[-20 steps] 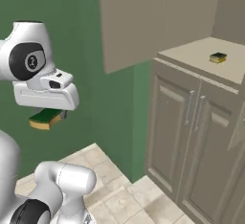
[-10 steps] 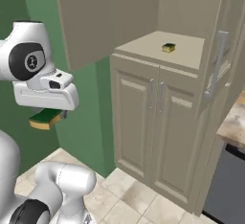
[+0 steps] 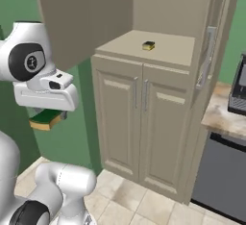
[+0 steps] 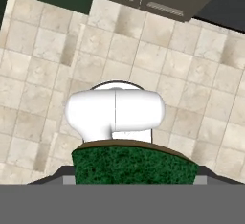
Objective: Pick up the sponge and sponge from the sink, and place them back in the cabinet, and close the cabinet doors.
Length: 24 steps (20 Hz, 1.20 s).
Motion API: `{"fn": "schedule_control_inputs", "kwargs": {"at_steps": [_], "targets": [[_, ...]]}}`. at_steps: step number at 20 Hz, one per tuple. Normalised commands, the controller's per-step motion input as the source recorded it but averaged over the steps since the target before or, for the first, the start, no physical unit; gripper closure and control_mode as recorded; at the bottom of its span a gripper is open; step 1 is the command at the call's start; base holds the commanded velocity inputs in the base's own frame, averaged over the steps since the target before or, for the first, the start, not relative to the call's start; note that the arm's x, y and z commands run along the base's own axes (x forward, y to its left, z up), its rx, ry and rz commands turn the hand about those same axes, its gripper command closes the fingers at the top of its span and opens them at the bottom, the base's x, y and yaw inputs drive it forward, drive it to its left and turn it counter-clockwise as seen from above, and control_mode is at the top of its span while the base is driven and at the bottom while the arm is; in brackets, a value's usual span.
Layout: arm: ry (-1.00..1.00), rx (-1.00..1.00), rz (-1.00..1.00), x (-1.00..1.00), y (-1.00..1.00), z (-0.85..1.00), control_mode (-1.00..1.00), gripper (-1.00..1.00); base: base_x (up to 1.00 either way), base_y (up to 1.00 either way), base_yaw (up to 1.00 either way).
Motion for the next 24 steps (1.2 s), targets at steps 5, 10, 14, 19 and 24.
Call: {"fn": "schedule_control_inputs", "kwargs": {"at_steps": [5, 10, 14, 19, 24], "targets": [[0.0, 0.0, 0.0, 0.0, 0.0, 0.0, 1.0, 1.0, 0.51, 0.31, -0.31], [0.0, 0.0, 0.0, 0.0, 0.0, 0.0, 1.0, 1.0, 0.59, 0.23, -0.28], [0.0, 0.0, 0.0, 0.0, 0.0, 0.0, 1.0, 1.0, 0.63, 0.01, -0.24], [0.0, 0.0, 0.0, 0.0, 0.0, 0.0, 1.0, 1.0, 0.58, 0.0, -0.23], [0.0, 0.0, 0.0, 0.0, 0.0, 0.0, 1.0, 1.0, 0.59, 0.0, -0.22]]}}
